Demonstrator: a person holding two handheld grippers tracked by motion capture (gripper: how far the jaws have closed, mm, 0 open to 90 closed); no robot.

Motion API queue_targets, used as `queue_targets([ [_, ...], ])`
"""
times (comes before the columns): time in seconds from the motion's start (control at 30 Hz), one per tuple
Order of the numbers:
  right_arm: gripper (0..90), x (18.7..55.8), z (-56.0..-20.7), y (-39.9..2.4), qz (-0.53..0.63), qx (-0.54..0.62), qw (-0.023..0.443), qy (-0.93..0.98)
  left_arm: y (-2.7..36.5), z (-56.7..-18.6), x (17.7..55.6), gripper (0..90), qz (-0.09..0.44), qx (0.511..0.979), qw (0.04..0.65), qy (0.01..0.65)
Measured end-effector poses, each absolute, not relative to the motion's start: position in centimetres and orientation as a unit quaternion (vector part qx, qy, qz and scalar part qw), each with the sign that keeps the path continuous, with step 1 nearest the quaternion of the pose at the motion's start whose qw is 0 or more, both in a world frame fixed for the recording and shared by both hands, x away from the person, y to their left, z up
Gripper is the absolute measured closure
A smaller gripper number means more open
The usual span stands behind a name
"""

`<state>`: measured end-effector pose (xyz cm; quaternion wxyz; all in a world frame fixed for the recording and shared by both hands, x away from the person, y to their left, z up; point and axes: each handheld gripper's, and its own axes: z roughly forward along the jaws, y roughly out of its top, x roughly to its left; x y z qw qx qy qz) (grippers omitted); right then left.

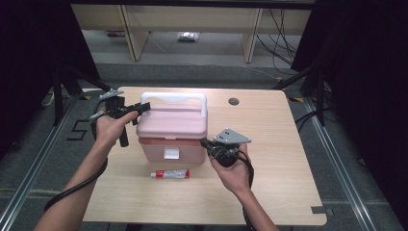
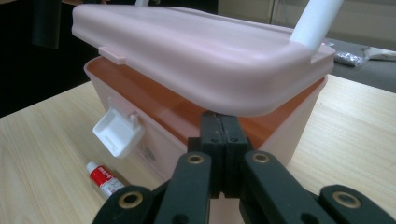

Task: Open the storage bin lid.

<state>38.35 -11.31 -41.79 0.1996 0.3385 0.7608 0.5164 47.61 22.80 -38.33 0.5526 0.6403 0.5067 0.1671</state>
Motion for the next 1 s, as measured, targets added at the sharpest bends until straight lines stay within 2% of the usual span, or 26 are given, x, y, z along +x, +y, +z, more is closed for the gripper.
queue_targets([
  [0.13, 90.0, 38.4, -41.7, -11.3, 0.519, 0.339, 0.203, 0.758, 23.2, -37.6, 46.7, 59.0, 0.2, 0.633, 0.567, 0.487],
  [0.23, 90.0, 38.4, -41.6, -11.3, 0.52, 0.341, 0.206, 0.756, 23.6, -36.9, 45.6, 58.6, 0.222, 0.632, 0.573, 0.472],
  [0.43, 90.0, 38.4, -41.6, -11.3, 0.52, 0.338, 0.214, 0.755, 24.4, -36.4, 43.3, 66.0, 0.245, 0.637, 0.579, 0.446],
  [0.83, 90.0, 38.5, -41.3, -11.2, 0.523, 0.345, 0.208, 0.751, 25.4, -37.6, 39.6, 84.6, 0.247, 0.651, 0.578, 0.425],
  [1.0, 90.0, 38.6, -41.0, -11.2, 0.526, 0.343, 0.215, 0.748, 25.7, -39.0, 38.4, 89.0, 0.236, 0.648, 0.587, 0.423],
])
